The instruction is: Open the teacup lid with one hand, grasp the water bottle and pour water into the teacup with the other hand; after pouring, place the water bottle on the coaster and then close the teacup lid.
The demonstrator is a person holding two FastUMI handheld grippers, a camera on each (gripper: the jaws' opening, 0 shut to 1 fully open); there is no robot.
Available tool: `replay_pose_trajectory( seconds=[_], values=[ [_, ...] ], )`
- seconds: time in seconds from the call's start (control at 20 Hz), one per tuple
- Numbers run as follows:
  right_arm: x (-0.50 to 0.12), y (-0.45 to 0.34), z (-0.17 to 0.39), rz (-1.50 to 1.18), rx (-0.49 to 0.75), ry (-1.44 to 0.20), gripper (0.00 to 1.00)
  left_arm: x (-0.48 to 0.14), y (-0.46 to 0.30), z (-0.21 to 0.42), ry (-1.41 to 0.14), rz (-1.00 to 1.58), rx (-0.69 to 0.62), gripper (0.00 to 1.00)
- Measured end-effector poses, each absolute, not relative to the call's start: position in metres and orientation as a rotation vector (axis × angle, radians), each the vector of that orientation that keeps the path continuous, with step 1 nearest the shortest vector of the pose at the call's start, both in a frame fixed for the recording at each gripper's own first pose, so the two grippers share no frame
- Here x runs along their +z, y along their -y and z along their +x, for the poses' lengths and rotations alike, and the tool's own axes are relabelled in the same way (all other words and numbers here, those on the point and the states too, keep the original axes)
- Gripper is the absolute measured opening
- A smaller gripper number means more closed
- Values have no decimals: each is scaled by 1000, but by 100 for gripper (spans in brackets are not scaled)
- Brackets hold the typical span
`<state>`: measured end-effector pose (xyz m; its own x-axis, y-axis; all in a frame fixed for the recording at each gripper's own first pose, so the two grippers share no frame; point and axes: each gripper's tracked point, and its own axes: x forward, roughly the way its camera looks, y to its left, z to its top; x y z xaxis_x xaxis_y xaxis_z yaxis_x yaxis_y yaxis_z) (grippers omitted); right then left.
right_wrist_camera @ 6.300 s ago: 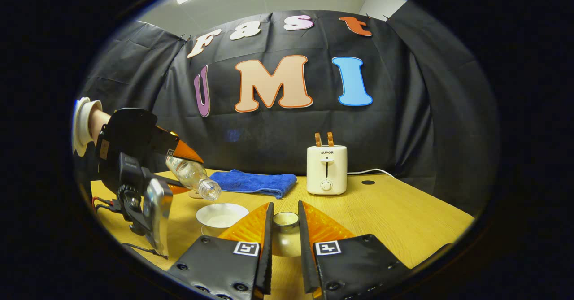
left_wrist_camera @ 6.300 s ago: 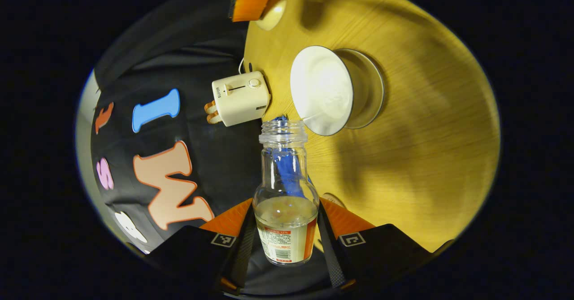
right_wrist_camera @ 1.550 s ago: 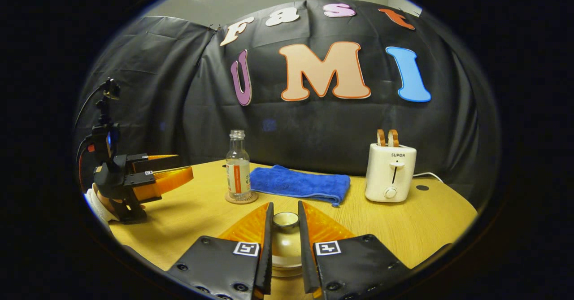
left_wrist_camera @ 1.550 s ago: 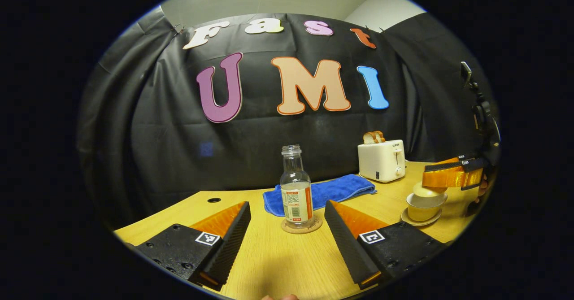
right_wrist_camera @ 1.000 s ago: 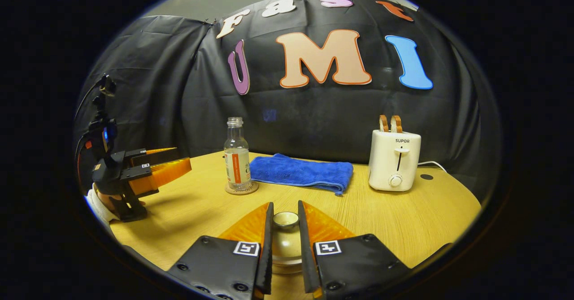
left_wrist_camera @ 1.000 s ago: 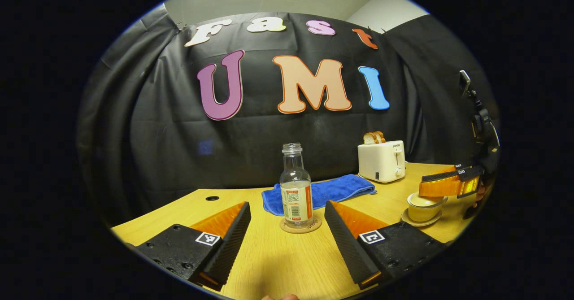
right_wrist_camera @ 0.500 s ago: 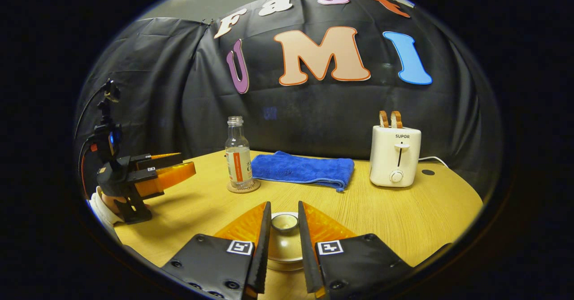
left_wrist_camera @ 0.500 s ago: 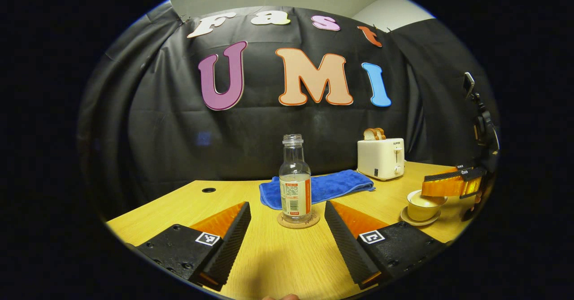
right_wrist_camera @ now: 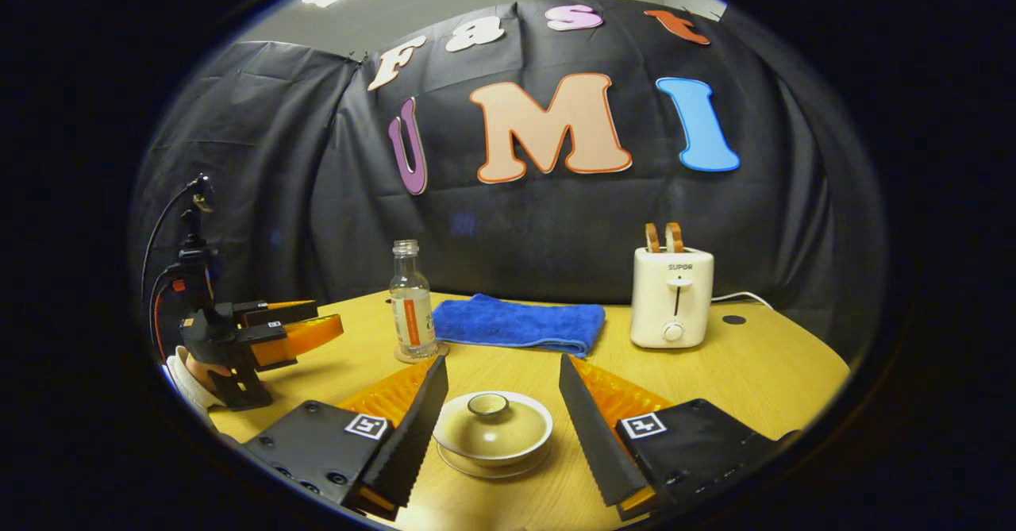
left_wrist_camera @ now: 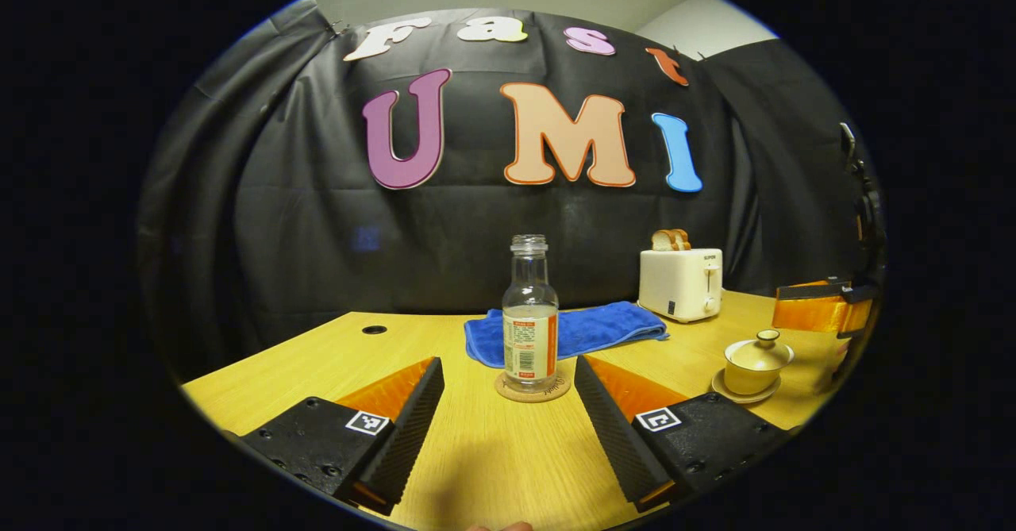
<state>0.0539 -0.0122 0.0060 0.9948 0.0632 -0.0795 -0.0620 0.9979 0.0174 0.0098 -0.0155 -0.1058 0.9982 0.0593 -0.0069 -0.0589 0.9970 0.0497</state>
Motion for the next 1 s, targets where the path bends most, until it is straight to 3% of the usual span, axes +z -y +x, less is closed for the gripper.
replay_pose_trajectory(
  seconds=[0.05,0.1,0.35,0.5,0.55,0.7,0.75,1.0],
  values=[
    [6,17,51,19,42,-68,90,-107,14,9,-13,50,74,100],
    [5,22,49,22,20,-56,90,-107,12,8,-16,50,84,96],
    [-1,50,37,38,-86,-12,90,-106,12,-3,-14,48,116,96],
    [-2,58,32,81,-115,-4,87,-106,11,-9,-15,48,131,96],
    [0,60,32,84,-123,4,92,-106,12,-13,-14,48,132,96],
    [-2,66,30,67,-143,-1,92,-106,12,-16,-14,48,139,97],
    [-2,67,30,64,-147,-3,87,-106,12,-16,-14,48,141,97],
    [-3,73,27,43,-173,-7,89,-106,10,-18,-15,48,155,96]
  ],
)
